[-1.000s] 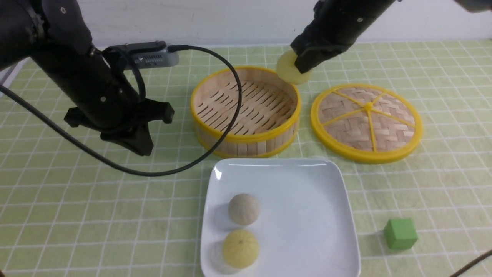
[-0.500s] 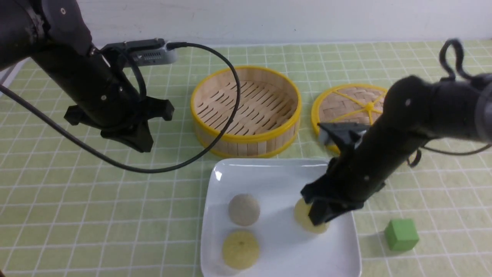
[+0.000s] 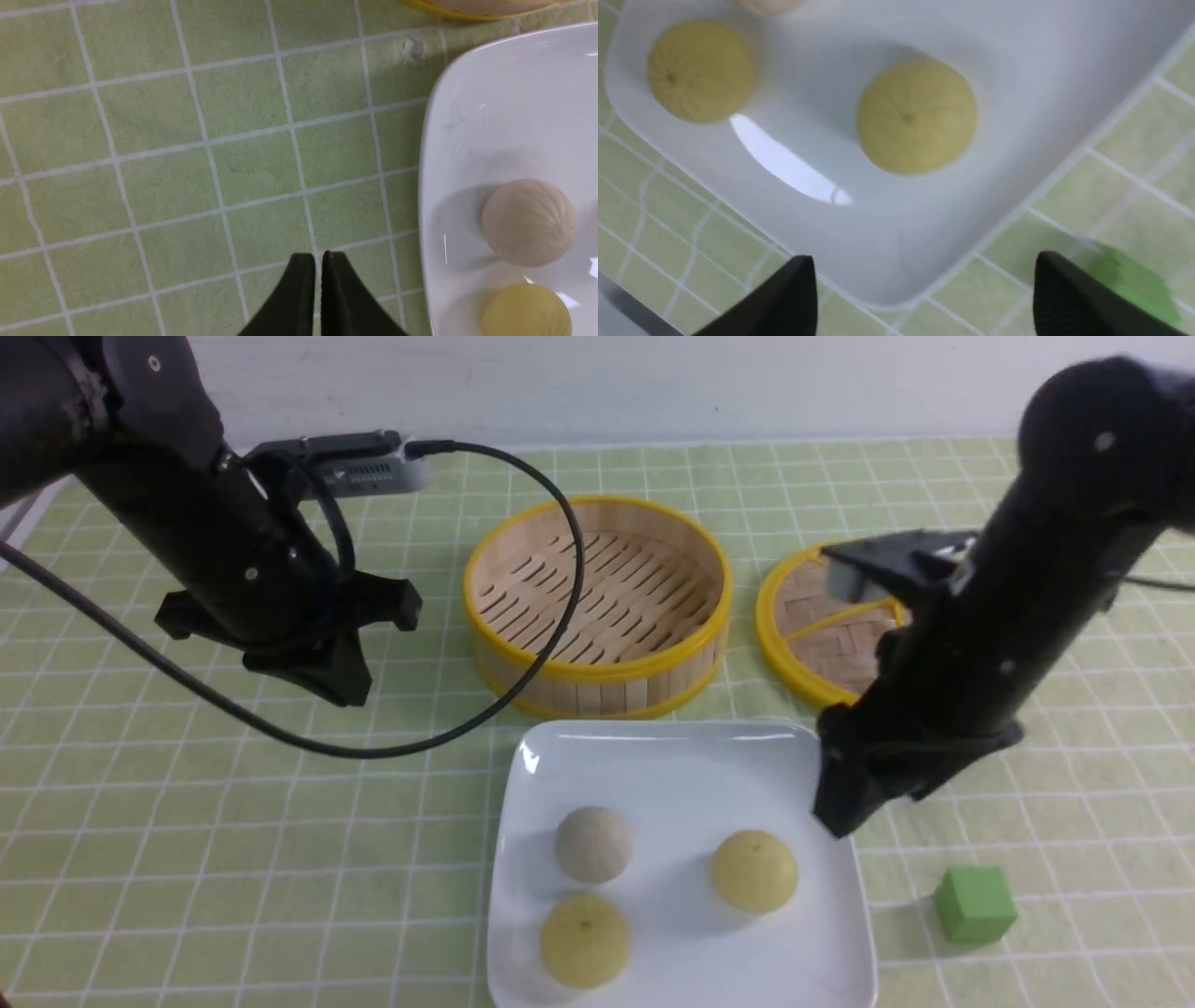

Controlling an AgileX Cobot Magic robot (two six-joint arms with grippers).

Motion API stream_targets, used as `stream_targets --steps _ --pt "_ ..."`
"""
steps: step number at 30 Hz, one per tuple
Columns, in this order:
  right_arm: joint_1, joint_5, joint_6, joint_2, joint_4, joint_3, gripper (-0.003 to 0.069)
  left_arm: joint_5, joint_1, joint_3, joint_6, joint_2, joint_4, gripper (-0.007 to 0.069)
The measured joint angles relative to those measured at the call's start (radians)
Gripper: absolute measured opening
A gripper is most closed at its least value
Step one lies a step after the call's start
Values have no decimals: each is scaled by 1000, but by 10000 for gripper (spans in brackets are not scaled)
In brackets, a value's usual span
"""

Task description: Put the steamed buns into the plate on the green tablecloth.

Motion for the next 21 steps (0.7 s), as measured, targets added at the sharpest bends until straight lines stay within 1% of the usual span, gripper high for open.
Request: stream_targets --steps 1,2,3,4,5,6,7,9,10,11,12,13,14,15,18,20,21 --pt "-3 7 19 -20 -30 0 561 0 0 0 0 0 0 50" --pt "-6 15 65 -72 -102 11 512 0 0 0 0 0 0 52" --pt "-7 18 92 -116 -147 28 472 0 0 0 0 0 2 53" --pt "-8 19 102 -146 -171 37 455 0 0 0 0 0 2 54" --pt "-10 21 133 -212 -213 70 396 2 0 0 0 0 3 55" --pt "-11 24 158 -284 -239 122 319 7 0 0 0 0 5 55" --pt "-11 25 172 -336 -249 147 284 10 0 0 0 0 9 55" --pt "-11 32 189 -489 -255 266 139 15 0 0 0 0 24 57" --pt "-11 32 190 -518 -256 277 128 15 0 0 0 0 26 58" --pt "-11 0 191 -625 -256 363 49 18 0 0 0 0 28 62" --pt "-11 -20 192 -641 -256 390 31 18 0 0 0 0 30 62" --pt "-11 -145 194 -770 -255 491 -6 19 0 0 0 0 33 65" --pt "-11 -247 195 -850 -250 570 -14 19 0 0 0 0 34 65" --pt "-11 -312 197 -914 -243 634 -15 19 0 0 0 0 34 65" --pt "-11 -650 197 -1129 -195 865 -15 19 0 0 0 0 35 65" --pt "-11 -711 197 -1171 -187 915 -15 19 0 0 0 0 38 65" --pt "-11 -775 197 -1219 -179 975 -15 17 0 0 0 0 38 66"
